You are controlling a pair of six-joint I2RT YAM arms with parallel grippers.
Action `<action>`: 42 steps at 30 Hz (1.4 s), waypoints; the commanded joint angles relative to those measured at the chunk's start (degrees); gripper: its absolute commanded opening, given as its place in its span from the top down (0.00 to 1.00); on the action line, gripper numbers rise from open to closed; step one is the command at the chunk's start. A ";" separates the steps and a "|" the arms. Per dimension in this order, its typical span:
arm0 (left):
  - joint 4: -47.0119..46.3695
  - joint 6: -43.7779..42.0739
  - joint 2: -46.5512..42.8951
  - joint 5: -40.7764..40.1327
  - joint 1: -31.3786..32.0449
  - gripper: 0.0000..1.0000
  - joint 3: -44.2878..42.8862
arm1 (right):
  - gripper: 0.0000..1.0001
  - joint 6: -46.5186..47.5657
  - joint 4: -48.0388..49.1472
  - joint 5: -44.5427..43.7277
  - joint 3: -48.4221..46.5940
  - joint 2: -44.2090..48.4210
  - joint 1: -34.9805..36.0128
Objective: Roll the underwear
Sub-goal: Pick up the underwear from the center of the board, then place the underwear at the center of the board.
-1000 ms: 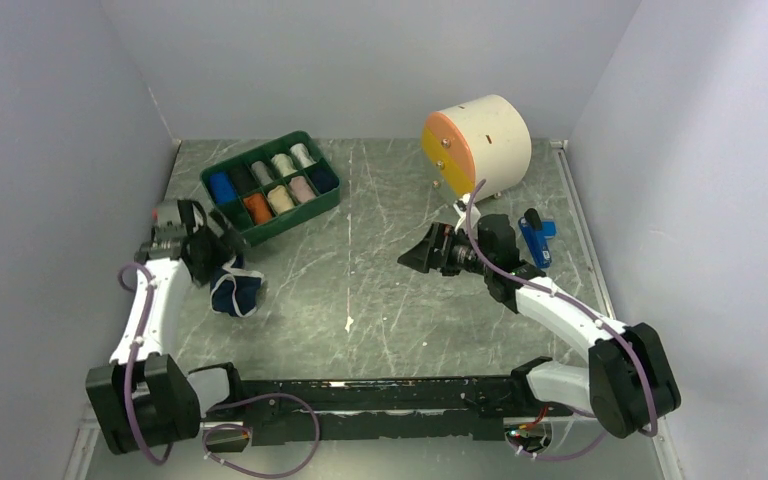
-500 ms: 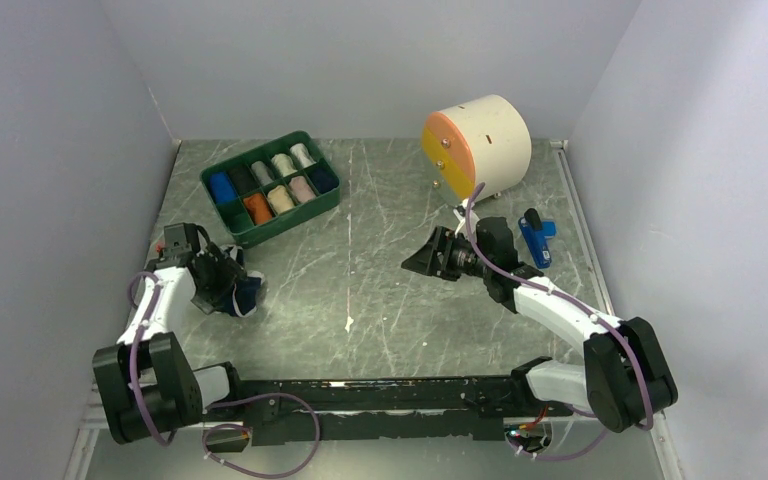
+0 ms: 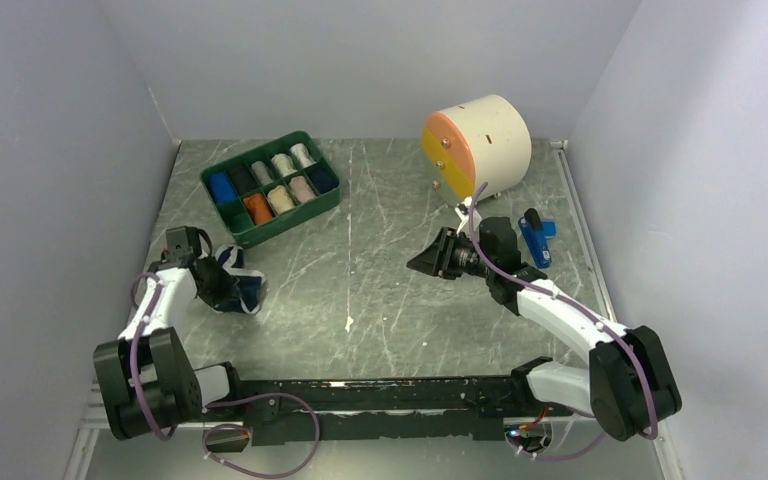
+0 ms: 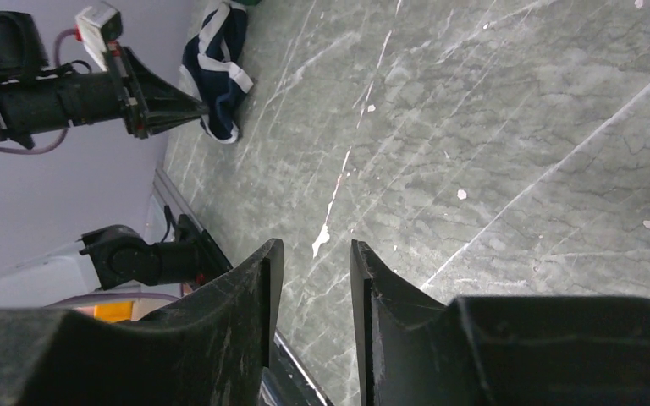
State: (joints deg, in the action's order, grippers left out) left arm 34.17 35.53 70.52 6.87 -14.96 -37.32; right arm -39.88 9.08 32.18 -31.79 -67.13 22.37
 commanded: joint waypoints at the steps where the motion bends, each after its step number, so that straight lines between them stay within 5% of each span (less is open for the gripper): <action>1: 2.08 -2.99 -7.41 3.26 -0.35 0.95 -5.27 | 0.62 1.41 -0.25 0.70 -1.13 2.06 -0.22; 11: 0.03 1.78 -20.69 22.55 4.21 0.95 -7.56 | 0.66 1.95 -2.93 -6.78 -1.29 6.52 -0.23; 21: -15.39 13.14 -9.46 14.92 39.50 0.95 -20.95 | 0.67 5.63 -11.14 -19.39 -7.02 8.99 -0.27; 27: -17.74 10.40 5.43 10.00 54.89 0.95 -34.95 | 0.66 8.20 -19.38 -31.60 -12.17 11.05 -0.32; 36: -19.64 13.59 7.82 12.92 57.04 0.95 -37.61 | 0.63 9.18 -24.48 -39.65 -14.01 17.43 -0.31; 42: -11.18 18.22 -0.08 2.64 49.58 0.95 -23.48 | 0.60 12.06 -21.92 -27.43 -13.86 15.02 -0.31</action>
State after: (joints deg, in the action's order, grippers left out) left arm 17.06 49.89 75.96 15.79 40.99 -68.07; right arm -30.59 -14.31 -2.55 -43.90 -49.63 22.17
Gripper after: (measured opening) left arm 0.057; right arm 0.393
